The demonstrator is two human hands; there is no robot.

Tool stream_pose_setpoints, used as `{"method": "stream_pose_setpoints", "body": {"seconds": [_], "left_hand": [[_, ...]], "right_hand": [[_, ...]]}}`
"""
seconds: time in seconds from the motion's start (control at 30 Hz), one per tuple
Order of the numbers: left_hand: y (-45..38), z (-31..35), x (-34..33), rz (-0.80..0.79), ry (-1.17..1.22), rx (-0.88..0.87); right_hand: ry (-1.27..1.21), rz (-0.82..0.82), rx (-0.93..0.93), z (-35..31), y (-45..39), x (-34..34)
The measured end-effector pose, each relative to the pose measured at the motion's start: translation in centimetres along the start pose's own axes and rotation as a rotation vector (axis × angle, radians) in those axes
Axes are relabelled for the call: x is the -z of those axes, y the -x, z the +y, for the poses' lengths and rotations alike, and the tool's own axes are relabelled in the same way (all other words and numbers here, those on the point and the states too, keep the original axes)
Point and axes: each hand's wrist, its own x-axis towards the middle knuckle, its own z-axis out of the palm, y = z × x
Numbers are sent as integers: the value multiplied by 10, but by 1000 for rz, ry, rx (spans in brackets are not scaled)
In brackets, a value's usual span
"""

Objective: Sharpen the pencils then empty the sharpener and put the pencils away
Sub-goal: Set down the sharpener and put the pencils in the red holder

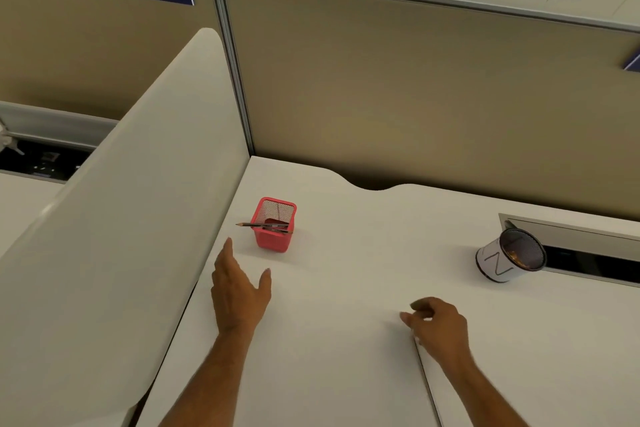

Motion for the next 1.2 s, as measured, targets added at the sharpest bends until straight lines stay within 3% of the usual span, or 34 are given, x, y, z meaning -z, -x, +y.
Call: {"method": "stream_pose_setpoints", "body": {"seconds": [0.2, 0.33, 0.63, 0.83, 1.07, 1.2], "left_hand": [[43, -18, -21, -241, -303, -223], [60, -30, -36, -416, -510, -312], [69, -36, -35, -418, -593, -406], [70, -39, -36, -437, -631, -410], [70, -37, -36, -451, -636, -397], [68, -34, -35, -457, -640, -383]], "right_hand": [[283, -79, -141, 38, 12, 9], [292, -105, -201, 43, 9, 2], [127, -222, -228, 30, -1, -6], [-170, -119, -87, -41, 3, -15], [-441, 21, 399, -152, 13, -25], [-464, 55, 570, -194, 9, -43]]}}
